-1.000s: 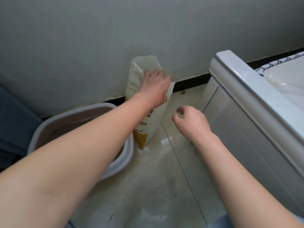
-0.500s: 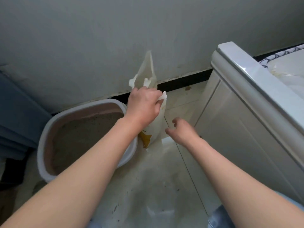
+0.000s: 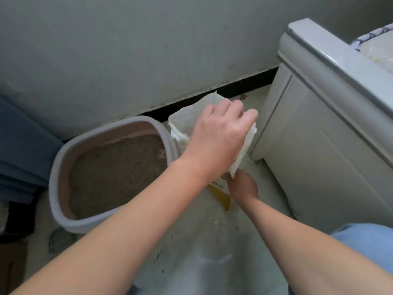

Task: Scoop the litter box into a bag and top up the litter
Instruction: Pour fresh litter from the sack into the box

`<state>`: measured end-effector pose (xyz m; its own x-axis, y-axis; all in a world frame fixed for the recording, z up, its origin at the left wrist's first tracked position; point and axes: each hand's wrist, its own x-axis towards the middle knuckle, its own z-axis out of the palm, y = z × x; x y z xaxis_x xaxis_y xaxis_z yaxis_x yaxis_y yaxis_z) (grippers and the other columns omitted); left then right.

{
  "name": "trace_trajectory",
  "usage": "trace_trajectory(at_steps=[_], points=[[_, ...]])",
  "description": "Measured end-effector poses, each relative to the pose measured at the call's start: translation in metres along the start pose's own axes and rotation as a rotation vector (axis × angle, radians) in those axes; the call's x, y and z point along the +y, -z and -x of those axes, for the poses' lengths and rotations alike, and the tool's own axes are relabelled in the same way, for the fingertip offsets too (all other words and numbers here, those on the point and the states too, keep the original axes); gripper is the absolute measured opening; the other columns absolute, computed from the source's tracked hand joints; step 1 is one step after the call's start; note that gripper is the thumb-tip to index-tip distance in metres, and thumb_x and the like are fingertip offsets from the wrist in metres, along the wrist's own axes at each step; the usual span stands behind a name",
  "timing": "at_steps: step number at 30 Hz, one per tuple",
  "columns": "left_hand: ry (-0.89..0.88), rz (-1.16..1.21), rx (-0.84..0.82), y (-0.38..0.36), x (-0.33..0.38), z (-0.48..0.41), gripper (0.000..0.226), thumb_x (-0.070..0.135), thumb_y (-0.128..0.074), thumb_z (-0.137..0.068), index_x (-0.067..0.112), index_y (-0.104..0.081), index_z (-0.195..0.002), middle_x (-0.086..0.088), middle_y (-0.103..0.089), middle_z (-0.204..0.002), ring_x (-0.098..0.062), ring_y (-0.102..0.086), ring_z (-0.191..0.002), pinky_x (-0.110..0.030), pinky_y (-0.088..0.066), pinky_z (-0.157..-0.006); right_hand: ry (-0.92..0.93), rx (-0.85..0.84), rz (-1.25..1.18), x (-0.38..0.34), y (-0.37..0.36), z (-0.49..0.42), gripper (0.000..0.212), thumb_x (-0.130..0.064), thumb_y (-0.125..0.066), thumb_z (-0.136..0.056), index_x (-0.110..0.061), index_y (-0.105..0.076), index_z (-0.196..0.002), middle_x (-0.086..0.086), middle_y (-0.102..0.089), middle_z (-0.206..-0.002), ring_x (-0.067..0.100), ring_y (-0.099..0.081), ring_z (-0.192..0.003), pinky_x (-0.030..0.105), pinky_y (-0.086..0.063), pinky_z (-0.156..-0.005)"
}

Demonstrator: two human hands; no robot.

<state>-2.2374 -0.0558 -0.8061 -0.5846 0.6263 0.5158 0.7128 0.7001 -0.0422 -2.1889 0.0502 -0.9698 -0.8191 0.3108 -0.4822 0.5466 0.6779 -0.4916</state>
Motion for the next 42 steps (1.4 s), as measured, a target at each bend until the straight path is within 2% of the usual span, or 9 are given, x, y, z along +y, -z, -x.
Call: trace_trajectory(at_steps=[3,7,9,17,20,26,29,33,42], points=[[-0.242,0.123,0.076,-0.001,0.036,0.004,0.036,-0.004,-0.038,-0.088,0.009,-0.068,-0.101,-0.015,-0.067,-0.111,-0.034,-0.061,-0.111,-0.047,-0.037,-0.112,-0.037,0.35,0.103,-0.032,0.01,0.019,0.028,-0.02,-0.043,-0.102,-0.011,-0.052,-0.127,0.018,-0.061,-0.125,0.034,-0.056,-0.112,0.038,-0.044,-0.087],[-0.469,-0.007,-0.384,-0.033,0.042,0.031,0.038,-0.005,-0.028,-0.085,0.009,-0.062,-0.095,-0.014,-0.066,-0.103,-0.035,-0.058,-0.116,-0.05,-0.01,-0.124,-0.097,0.359,0.061,-0.051,0.026,0.047,0.04,-0.021,-0.026,-0.104,-0.015,-0.046,-0.138,0.021,-0.059,-0.121,0.019,-0.051,-0.082,0.031,-0.039,-0.07],[-0.474,-0.131,-0.563,-0.042,0.028,0.034,0.047,0.001,-0.02,-0.082,0.006,-0.063,-0.102,-0.02,-0.065,-0.115,-0.037,-0.049,-0.131,-0.053,0.001,-0.125,-0.02,0.167,0.014,0.003,-0.003,0.016,0.046,-0.062,-0.029,-0.099,-0.033,-0.055,-0.123,0.011,-0.065,-0.121,0.008,-0.053,-0.073,0.02,-0.032,-0.056],[-0.351,-0.527,-0.845,-0.055,0.014,0.024,0.086,0.044,-0.056,-0.092,0.009,-0.012,-0.157,-0.032,-0.008,-0.159,-0.045,0.003,-0.151,-0.071,0.021,-0.106,-0.083,-0.019,-0.1,0.031,-0.027,-0.003,0.049,-0.052,-0.065,-0.084,-0.016,-0.057,-0.115,0.005,-0.067,-0.115,0.029,-0.064,-0.105,0.034,-0.048,-0.072],[-0.225,-0.594,-0.878,-0.067,0.008,0.028,0.081,0.049,-0.056,-0.091,0.013,-0.022,-0.156,-0.028,-0.012,-0.159,-0.046,-0.001,-0.15,-0.074,0.029,-0.096,-0.113,-0.066,-0.079,0.035,-0.034,-0.006,0.056,-0.052,-0.067,-0.08,-0.016,-0.056,-0.121,0.005,-0.066,-0.122,0.029,-0.063,-0.11,0.036,-0.053,-0.084],[-0.096,-0.516,-0.858,-0.075,-0.02,0.041,0.032,0.037,-0.057,-0.095,0.019,-0.067,-0.119,-0.019,-0.039,-0.149,-0.042,-0.022,-0.146,-0.066,0.014,-0.117,-0.129,-0.144,-0.06,0.037,-0.044,-0.009,0.06,-0.044,-0.07,-0.082,-0.009,-0.053,-0.129,0.011,-0.063,-0.128,0.031,-0.061,-0.116,0.031,-0.049,-0.088],[-0.095,-0.472,-0.807,-0.079,-0.03,0.048,0.026,0.026,-0.049,-0.098,0.017,-0.07,-0.11,-0.019,-0.051,-0.142,-0.04,-0.03,-0.145,-0.06,0.011,-0.121,-0.128,-0.137,-0.081,0.034,-0.045,-0.008,0.063,-0.043,-0.071,-0.081,-0.009,-0.051,-0.13,0.011,-0.061,-0.131,0.031,-0.059,-0.119,0.032,-0.048,-0.09],[-0.065,-0.354,-0.808,-0.077,-0.035,0.05,0.021,0.014,-0.047,-0.09,0.024,-0.064,-0.083,0.004,-0.057,-0.072,-0.023,-0.062,-0.094,-0.054,0.007,-0.124,-0.133,-0.125,-0.092,0.033,-0.047,-0.008,0.065,-0.043,-0.074,-0.082,-0.009,-0.049,-0.131,0.011,-0.061,-0.132,0.03,-0.059,-0.12,0.03,-0.046,-0.086],[-0.011,-0.13,-0.656,-0.061,-0.021,0.046,0.023,0.0,-0.056,-0.077,0.022,-0.056,-0.08,0.003,-0.052,-0.062,-0.022,-0.063,-0.067,-0.044,-0.02,-0.119,-0.185,-0.014,-0.291,0.021,-0.059,-0.009,0.089,-0.048,-0.083,-0.057,-0.015,-0.041,-0.129,0.01,-0.059,-0.125,0.033,-0.063,-0.108,0.04,-0.055,-0.082]])
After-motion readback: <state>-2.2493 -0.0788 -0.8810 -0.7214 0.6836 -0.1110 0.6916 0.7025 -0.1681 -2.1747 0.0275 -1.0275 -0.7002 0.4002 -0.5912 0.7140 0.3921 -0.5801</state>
